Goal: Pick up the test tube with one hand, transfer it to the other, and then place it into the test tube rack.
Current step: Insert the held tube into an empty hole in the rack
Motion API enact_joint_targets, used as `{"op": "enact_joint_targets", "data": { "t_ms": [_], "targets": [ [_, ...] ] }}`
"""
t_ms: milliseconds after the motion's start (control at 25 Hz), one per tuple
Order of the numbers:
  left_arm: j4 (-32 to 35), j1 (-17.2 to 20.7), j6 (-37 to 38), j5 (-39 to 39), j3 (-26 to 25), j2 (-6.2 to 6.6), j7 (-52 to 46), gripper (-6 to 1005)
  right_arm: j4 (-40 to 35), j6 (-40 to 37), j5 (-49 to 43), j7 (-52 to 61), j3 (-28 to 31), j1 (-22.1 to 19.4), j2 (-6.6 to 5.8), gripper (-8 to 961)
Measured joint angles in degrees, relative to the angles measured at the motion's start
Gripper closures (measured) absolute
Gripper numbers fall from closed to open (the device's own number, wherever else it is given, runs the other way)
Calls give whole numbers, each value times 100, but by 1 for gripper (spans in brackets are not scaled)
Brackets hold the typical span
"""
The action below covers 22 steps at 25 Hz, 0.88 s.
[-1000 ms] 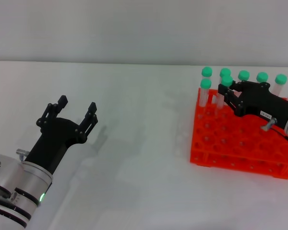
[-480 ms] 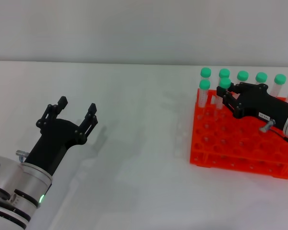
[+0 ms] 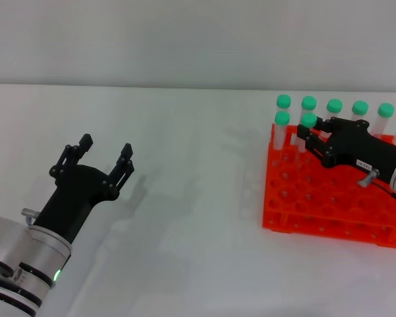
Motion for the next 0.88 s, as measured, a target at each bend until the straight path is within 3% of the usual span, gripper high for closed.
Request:
{"op": "enact_joint_targets", "data": {
  "t_ms": [480,880],
  "targets": [
    [-5,0,8,0,-36,0,0,235,-19,18,0,49,-96,-26,-15,604],
    [-5,21,86,0,-35,0,0,236,-130,312,1,109,-209,-263,-59,331]
  ]
}}
